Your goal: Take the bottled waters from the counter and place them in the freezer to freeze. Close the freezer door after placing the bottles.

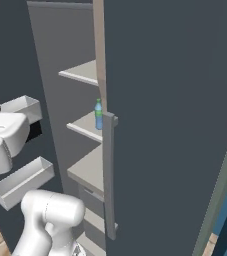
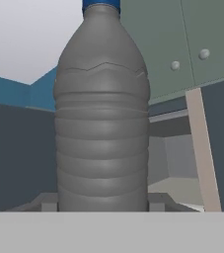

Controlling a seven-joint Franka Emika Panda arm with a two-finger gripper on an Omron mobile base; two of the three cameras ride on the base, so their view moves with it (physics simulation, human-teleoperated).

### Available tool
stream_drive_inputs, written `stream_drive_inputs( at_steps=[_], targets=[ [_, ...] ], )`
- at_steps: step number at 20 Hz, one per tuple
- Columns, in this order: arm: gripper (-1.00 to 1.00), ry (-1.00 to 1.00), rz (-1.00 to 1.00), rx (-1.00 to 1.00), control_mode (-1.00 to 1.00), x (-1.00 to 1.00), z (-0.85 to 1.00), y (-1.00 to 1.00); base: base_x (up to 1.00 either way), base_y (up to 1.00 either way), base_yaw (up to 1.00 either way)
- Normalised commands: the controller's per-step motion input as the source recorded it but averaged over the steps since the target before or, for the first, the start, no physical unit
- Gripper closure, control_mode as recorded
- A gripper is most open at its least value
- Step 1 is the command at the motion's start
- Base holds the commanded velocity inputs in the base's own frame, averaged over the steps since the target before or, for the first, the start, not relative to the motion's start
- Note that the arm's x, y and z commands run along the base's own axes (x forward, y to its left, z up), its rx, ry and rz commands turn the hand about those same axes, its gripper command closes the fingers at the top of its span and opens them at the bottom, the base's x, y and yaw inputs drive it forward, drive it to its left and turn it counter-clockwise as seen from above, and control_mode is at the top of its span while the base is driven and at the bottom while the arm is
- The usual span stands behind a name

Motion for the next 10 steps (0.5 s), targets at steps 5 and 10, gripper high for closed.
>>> stream_drive_inputs(
  at_steps=[5,10],
  targets=[
    [1.00,0.00,-0.01,0.00,-1.00,0.13,0.00,0.07,0.02,0.00,0.00],
    [1.00,0.00,-0.07,-0.01,-1.00,0.30,0.00,0.28,0.00,0.00,0.00]
  ],
)
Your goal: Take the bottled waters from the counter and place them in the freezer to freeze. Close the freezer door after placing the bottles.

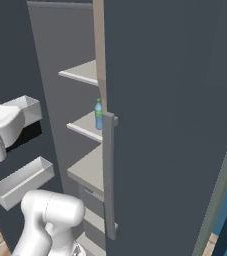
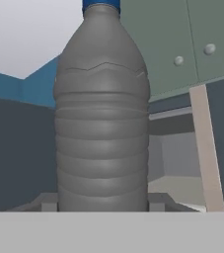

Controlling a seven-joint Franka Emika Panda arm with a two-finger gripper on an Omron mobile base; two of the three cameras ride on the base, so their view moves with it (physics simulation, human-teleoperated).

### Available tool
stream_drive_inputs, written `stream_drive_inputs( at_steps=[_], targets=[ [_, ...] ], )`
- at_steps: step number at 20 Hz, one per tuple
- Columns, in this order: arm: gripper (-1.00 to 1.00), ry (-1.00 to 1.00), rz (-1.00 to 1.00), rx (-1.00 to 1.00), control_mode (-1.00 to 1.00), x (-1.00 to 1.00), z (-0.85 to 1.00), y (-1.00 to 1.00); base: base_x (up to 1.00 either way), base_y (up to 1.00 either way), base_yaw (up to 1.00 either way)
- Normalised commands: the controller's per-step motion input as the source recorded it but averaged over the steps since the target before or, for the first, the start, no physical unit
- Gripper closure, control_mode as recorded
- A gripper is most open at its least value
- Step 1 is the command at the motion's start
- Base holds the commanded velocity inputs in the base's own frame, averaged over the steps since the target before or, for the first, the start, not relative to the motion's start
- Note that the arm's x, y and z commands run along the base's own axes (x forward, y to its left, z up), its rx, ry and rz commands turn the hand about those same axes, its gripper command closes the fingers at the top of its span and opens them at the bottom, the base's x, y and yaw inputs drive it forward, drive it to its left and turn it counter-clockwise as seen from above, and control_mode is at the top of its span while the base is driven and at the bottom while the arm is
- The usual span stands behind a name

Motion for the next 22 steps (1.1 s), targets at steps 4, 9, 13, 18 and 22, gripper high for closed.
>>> stream_drive_inputs(
  at_steps=[4,9,13,18,22],
  targets=[
    [1.00,0.00,-0.12,-0.03,-1.00,0.35,0.00,0.15,0.00,0.00,0.00],
    [1.00,0.00,-0.27,-0.03,-1.00,0.39,0.00,0.02,0.00,0.00,0.00],
    [1.00,0.00,-0.23,0.00,-1.00,0.35,0.00,0.00,0.00,0.00,0.00],
    [1.00,0.00,-0.15,0.00,-1.00,0.56,0.00,0.00,0.00,0.00,0.00],
    [1.00,0.00,-0.08,0.00,-1.00,0.52,0.00,-0.05,0.00,0.00,0.00]
  ],
)
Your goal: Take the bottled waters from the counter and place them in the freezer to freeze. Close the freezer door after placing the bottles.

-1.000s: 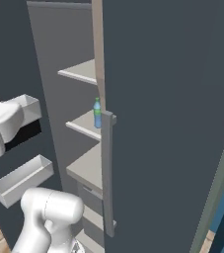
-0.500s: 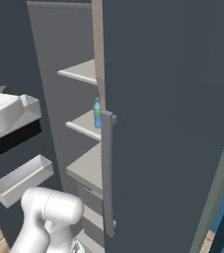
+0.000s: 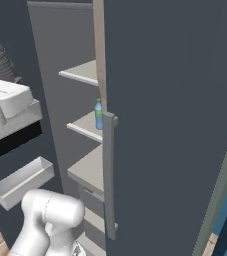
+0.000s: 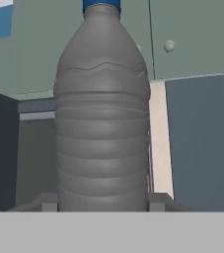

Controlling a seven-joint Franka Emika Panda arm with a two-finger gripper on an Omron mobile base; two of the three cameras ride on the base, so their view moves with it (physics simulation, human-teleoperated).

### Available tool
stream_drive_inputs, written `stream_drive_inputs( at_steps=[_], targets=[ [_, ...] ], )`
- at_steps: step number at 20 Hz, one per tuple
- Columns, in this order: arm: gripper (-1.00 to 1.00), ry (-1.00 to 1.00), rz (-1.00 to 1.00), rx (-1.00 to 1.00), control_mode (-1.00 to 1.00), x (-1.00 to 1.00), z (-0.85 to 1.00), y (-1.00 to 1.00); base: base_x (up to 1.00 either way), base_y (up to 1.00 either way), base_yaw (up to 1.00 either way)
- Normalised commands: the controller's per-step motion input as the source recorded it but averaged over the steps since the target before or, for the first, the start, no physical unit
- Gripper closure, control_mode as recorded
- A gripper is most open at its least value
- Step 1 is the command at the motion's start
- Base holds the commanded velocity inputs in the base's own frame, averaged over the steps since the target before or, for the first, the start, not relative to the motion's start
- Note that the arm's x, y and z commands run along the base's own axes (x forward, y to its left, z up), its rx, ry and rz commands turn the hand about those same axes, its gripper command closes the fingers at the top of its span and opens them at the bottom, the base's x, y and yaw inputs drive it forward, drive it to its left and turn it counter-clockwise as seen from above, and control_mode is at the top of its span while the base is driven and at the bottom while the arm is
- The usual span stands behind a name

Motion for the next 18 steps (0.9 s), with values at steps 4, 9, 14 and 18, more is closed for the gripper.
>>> stream_drive_inputs(
  at_steps=[4,9,14,18],
  targets=[
    [1.00,0.00,-0.05,-0.04,-1.00,0.36,0.00,-0.01,0.00,0.00,0.00],
    [1.00,0.10,-0.05,-0.08,-1.00,0.53,0.00,0.00,0.00,0.00,0.00],
    [1.00,0.17,-0.01,-0.02,-1.00,0.45,0.01,0.00,0.00,0.00,0.00],
    [1.00,0.10,0.00,0.00,-1.00,0.23,0.01,-0.04,0.00,0.00,0.00]
  ],
)
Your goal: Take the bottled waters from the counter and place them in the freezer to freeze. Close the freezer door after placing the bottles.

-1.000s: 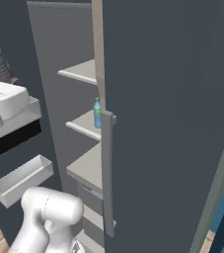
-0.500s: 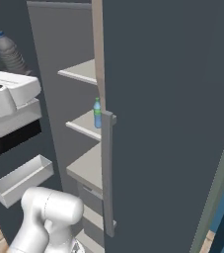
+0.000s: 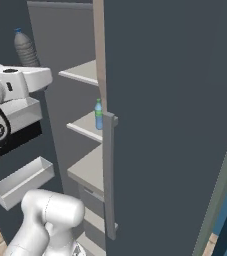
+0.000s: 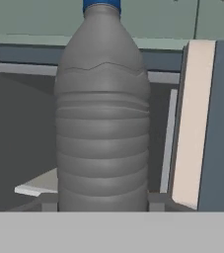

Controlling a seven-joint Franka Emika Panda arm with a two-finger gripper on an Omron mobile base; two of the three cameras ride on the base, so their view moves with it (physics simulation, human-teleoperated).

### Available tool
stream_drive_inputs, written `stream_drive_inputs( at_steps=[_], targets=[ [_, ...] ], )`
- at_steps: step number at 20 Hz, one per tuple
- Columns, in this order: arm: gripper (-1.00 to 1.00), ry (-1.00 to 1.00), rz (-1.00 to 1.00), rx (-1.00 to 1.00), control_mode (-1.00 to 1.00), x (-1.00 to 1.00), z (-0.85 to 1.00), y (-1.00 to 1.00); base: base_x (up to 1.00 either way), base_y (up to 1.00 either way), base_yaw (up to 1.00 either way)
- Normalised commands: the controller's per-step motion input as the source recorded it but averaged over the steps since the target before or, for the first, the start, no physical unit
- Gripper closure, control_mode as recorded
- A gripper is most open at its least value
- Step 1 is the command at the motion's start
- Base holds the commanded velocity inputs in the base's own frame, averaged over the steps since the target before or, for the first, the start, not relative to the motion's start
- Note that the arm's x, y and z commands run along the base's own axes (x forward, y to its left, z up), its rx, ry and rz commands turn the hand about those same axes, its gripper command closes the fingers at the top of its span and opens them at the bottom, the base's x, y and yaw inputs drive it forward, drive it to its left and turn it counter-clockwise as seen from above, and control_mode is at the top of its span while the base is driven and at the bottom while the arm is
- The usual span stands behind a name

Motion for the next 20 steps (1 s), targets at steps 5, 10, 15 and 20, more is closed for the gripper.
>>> stream_drive_inputs(
  at_steps=[5,10,15,20],
  targets=[
    [1.00,0.00,0.00,0.02,-1.00,0.03,0.00,-0.14,0.00,0.00,0.00],
    [1.00,0.00,0.00,0.01,-1.00,0.09,0.00,-0.09,0.00,0.00,0.00],
    [1.00,0.00,0.00,0.00,-1.00,0.32,0.00,0.00,0.00,0.00,0.00],
    [1.00,0.00,0.00,0.00,-1.00,0.32,0.00,0.00,0.00,0.00,0.00]
  ],
)
